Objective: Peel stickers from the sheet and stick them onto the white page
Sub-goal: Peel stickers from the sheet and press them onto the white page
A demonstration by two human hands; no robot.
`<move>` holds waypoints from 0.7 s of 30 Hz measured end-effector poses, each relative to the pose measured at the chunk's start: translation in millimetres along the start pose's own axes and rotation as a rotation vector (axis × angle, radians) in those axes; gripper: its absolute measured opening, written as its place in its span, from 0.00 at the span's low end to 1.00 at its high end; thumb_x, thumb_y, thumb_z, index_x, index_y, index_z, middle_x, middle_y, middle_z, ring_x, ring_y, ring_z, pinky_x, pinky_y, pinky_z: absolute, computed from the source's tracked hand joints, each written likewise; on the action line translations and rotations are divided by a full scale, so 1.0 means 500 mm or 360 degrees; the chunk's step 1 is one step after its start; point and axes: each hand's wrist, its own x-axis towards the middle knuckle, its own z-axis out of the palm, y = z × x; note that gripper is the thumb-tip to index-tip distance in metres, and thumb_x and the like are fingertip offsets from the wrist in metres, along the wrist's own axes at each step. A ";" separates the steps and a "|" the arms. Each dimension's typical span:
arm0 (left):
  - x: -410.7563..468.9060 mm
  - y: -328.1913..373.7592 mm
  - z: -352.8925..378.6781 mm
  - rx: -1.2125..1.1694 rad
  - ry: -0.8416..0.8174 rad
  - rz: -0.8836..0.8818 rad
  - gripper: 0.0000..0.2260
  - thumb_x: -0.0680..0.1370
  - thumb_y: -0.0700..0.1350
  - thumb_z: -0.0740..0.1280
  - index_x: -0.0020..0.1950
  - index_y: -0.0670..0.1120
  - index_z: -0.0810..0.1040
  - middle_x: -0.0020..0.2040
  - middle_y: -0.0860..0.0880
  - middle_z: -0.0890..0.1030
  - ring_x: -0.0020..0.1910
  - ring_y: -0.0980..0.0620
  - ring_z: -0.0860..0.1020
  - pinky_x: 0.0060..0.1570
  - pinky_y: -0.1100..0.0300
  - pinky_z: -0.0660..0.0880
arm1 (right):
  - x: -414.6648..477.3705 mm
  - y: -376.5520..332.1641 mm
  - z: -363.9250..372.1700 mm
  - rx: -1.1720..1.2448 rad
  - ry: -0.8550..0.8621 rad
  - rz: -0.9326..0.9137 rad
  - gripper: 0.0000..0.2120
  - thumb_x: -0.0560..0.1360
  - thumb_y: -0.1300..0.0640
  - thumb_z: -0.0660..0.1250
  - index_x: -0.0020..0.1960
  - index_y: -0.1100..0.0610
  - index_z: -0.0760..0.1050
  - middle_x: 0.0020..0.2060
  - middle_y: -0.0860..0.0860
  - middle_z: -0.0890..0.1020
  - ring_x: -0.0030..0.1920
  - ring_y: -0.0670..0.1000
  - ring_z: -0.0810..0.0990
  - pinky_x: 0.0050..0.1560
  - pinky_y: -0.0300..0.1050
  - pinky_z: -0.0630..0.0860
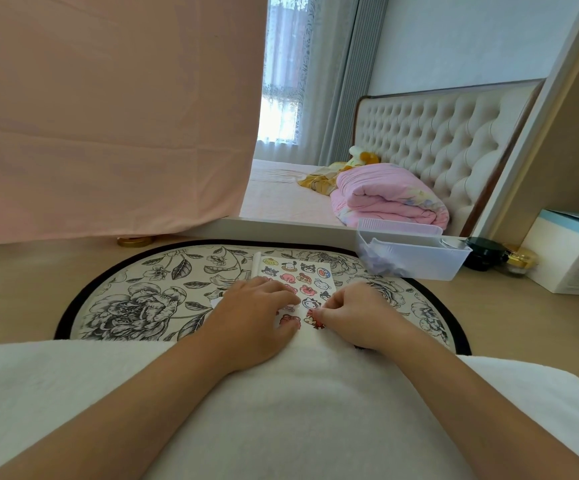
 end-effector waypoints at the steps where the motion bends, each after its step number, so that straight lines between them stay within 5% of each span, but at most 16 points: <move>1: 0.000 0.001 -0.001 -0.0030 0.0013 0.0044 0.16 0.80 0.57 0.63 0.68 0.58 0.76 0.66 0.62 0.75 0.69 0.58 0.68 0.69 0.57 0.61 | -0.001 -0.001 0.001 -0.0050 0.0019 -0.0023 0.13 0.75 0.45 0.73 0.39 0.54 0.83 0.28 0.45 0.78 0.24 0.42 0.74 0.25 0.36 0.68; 8: 0.001 0.003 0.000 -0.0159 -0.0018 0.0206 0.13 0.79 0.51 0.61 0.57 0.60 0.84 0.53 0.64 0.81 0.53 0.60 0.75 0.55 0.55 0.76 | -0.008 0.001 0.010 -0.0238 0.0194 -0.0102 0.10 0.71 0.43 0.73 0.39 0.49 0.81 0.36 0.43 0.81 0.38 0.42 0.79 0.36 0.39 0.74; 12: 0.002 0.003 0.002 -0.0095 0.0000 0.0241 0.12 0.79 0.49 0.62 0.57 0.59 0.83 0.53 0.62 0.81 0.52 0.59 0.75 0.52 0.57 0.76 | -0.029 0.000 0.007 -0.0467 0.0319 -0.0190 0.15 0.72 0.40 0.72 0.55 0.45 0.79 0.46 0.45 0.82 0.49 0.47 0.80 0.49 0.45 0.78; 16: 0.003 0.006 0.004 0.0000 -0.0062 0.0247 0.14 0.79 0.49 0.59 0.60 0.58 0.80 0.55 0.60 0.79 0.53 0.57 0.73 0.52 0.54 0.75 | -0.052 0.006 -0.005 -0.0598 0.0294 -0.0378 0.17 0.76 0.39 0.67 0.63 0.43 0.77 0.56 0.42 0.78 0.55 0.46 0.78 0.56 0.45 0.76; 21: 0.003 0.015 -0.001 0.0221 -0.0232 0.0247 0.22 0.81 0.56 0.49 0.75 0.61 0.67 0.65 0.57 0.70 0.62 0.55 0.66 0.61 0.58 0.64 | -0.079 0.026 0.004 -0.0782 0.0217 -0.0585 0.16 0.81 0.42 0.56 0.62 0.43 0.78 0.54 0.41 0.75 0.49 0.46 0.78 0.50 0.44 0.76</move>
